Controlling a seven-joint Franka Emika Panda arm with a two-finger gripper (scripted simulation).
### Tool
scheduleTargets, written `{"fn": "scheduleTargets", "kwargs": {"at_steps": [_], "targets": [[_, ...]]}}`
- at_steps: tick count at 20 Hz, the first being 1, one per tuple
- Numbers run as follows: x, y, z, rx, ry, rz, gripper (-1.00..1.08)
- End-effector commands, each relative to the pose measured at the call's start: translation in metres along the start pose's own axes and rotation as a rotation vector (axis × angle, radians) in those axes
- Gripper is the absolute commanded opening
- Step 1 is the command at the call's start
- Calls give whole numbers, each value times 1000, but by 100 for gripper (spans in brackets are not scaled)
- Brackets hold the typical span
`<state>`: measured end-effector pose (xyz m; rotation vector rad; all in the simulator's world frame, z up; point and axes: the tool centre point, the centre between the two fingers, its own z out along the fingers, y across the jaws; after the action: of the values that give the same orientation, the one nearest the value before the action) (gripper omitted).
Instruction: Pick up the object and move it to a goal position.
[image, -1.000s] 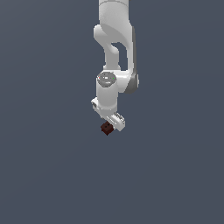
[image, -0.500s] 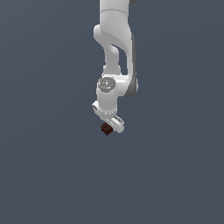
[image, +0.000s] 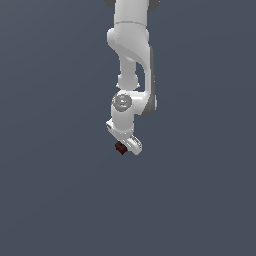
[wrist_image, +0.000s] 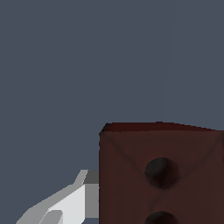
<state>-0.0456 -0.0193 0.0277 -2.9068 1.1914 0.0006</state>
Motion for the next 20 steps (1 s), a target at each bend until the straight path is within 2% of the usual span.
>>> {"fn": "scheduleTargets", "kwargs": {"at_steps": [1,12,20], "targets": [[0,0,1,0,0,0,-100],[1,0,-3,1,0,0,-100],[15,-1,-35,1,0,0,-100]]}}
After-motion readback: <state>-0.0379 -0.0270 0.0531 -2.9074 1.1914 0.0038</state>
